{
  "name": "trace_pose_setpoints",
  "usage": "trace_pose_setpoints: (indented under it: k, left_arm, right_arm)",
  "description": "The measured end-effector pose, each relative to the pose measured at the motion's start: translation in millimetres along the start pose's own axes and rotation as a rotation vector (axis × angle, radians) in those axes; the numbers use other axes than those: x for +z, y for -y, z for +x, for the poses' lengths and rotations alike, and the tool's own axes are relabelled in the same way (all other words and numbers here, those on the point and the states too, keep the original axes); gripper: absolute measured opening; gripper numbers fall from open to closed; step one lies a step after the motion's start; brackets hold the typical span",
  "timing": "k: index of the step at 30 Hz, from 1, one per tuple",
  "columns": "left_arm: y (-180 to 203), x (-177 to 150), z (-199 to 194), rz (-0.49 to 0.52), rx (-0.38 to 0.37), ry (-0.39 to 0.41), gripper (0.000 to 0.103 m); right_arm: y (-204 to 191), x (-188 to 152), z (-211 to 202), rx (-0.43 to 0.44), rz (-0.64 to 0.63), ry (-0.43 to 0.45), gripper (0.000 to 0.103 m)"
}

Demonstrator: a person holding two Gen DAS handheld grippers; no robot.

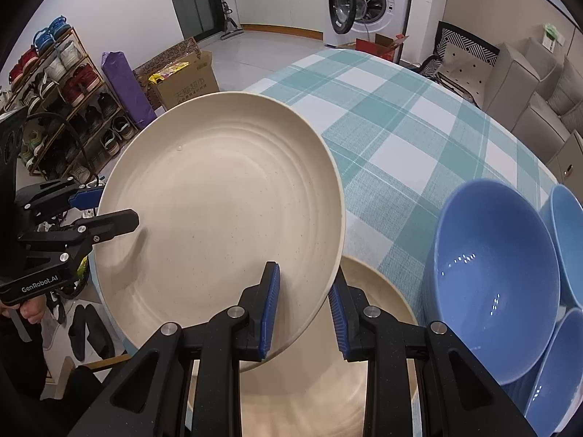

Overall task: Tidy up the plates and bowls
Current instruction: 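Lift the cream plate with both grippers and carry it toward the other cream plate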

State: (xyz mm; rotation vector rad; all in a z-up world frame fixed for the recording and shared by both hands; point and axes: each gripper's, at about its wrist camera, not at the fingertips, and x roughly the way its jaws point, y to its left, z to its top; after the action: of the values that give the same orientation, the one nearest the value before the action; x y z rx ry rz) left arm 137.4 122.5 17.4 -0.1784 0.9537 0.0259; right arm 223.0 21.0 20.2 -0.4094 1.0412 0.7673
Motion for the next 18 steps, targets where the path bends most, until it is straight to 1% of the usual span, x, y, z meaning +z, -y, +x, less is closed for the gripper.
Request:
trace_pose_setpoints:
  k: [12,18]
  left_arm:
    - [27.2,-11.6,-4.5,0.052,-0.04,-0.026,0.038]
    - [37.7,-15.8,-2.1,0.074,-0.061,-0.041,0.038]
  right_arm:
    - [7.7,-32.3,-15.4,-0.02,0.021,-0.026,0.027]
    - [11.4,-49.7,-18.9,-0.034,0.029,-0.053,0.027]
